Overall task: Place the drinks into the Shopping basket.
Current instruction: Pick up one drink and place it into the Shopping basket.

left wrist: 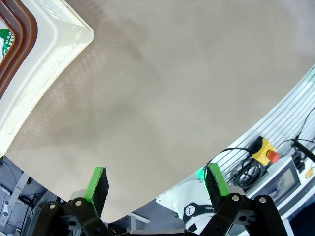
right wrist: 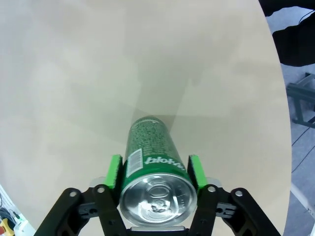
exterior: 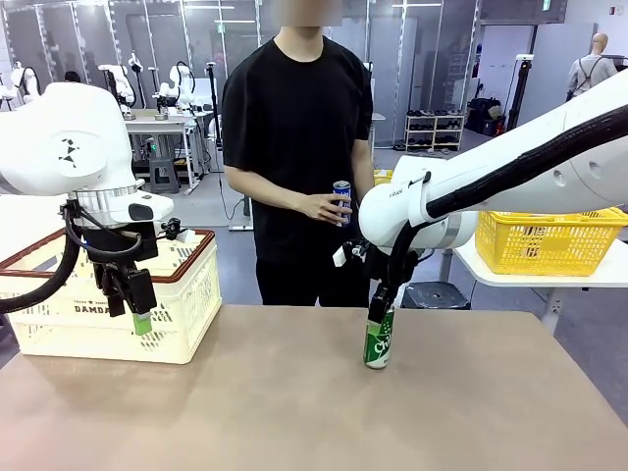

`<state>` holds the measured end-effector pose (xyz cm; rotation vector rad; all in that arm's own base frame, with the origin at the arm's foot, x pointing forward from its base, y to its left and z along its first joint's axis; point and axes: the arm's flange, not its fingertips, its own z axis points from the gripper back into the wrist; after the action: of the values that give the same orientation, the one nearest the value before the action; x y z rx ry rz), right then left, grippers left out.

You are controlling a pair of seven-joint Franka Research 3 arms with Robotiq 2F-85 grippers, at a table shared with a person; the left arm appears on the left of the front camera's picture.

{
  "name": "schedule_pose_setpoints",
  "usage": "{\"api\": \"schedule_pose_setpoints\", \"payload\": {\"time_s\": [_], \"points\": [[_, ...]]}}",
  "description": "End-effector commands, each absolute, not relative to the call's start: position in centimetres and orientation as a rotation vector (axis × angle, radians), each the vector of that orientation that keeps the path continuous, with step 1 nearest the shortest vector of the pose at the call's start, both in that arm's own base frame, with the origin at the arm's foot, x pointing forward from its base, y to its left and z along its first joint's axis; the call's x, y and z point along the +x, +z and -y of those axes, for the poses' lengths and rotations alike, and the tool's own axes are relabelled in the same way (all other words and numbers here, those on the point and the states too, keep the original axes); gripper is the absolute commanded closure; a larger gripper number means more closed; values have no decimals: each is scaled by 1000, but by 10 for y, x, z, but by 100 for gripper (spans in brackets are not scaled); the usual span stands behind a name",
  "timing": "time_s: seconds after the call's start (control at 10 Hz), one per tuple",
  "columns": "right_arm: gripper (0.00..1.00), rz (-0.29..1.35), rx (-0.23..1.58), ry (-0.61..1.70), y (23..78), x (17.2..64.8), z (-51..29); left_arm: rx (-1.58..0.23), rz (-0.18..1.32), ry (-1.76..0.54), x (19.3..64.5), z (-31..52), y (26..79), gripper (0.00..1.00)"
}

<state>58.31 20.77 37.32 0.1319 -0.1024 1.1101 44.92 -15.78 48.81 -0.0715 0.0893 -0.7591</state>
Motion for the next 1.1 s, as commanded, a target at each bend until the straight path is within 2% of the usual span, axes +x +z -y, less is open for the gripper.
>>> {"api": "schedule_pose_setpoints", "payload": {"time_s": [0.0,0.1,0.2,0.3,0.6,1.0], "points": [[45,93,115,1114,374,591,-208,-72,-85,-757,448,157,491,0],[54,91,108,1115,374,591,-208,-72,-85,-757,448,157,491,0],[53,87,108,1115,374,591,-208,-72,-85,-757,448,157,491,0],[70,87,107,1125,373,590,-209,-72,-85,-757,448,157,491,0],[68,94,82,1123,383,578,-214,-72,-85,-757,448,157,491,0],[68,158,6,1133,439,528,-237,-72,-85,-757,448,157,491,0]]}}
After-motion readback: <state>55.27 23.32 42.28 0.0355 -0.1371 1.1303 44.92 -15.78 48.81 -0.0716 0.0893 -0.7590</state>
